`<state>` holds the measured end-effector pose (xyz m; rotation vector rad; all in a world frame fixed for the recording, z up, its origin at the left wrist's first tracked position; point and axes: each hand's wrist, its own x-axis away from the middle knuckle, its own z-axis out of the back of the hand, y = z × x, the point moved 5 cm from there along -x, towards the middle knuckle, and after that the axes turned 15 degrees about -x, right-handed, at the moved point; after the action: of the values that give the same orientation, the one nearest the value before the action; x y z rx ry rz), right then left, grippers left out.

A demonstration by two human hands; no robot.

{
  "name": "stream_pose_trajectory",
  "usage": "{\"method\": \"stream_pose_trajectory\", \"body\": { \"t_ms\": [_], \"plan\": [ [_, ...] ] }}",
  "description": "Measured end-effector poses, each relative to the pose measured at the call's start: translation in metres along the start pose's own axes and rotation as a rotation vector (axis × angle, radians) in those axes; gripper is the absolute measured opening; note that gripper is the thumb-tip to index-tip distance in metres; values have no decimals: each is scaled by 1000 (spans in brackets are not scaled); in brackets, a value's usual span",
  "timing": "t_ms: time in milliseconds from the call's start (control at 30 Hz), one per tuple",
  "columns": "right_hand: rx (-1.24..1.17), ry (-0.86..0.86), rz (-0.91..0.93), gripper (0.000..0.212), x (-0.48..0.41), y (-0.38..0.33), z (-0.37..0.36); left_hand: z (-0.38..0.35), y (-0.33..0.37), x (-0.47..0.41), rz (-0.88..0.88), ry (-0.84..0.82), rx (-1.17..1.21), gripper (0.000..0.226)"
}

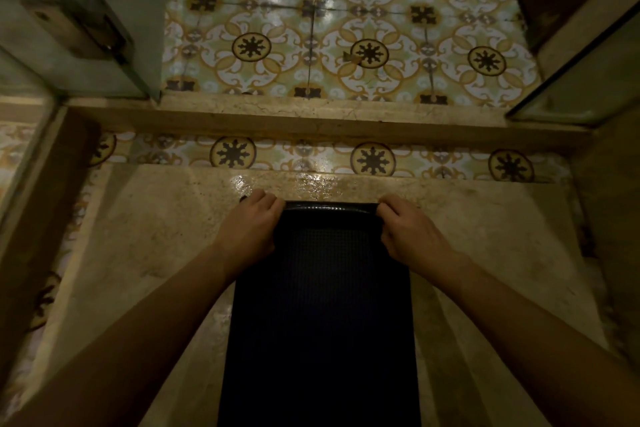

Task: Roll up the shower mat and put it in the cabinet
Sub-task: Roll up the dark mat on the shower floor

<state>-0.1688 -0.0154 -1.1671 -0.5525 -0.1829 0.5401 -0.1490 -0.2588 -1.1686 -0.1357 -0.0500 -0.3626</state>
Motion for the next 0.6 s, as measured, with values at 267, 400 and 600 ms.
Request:
{"method": "stream_pose_trajectory", "body": {
  "t_ms": [267,400,600],
  "plan": [
    [65,-9,-24,40,-4,-6,-7,-1,2,3,100,39,34,44],
    [27,-43,3,35,4,-2,-7,-7,2,6,57,28,54,37],
    [79,-132,-15,48,6,-3,-6,-9,4,9,-4,-96,-33,40]
  ]
}}
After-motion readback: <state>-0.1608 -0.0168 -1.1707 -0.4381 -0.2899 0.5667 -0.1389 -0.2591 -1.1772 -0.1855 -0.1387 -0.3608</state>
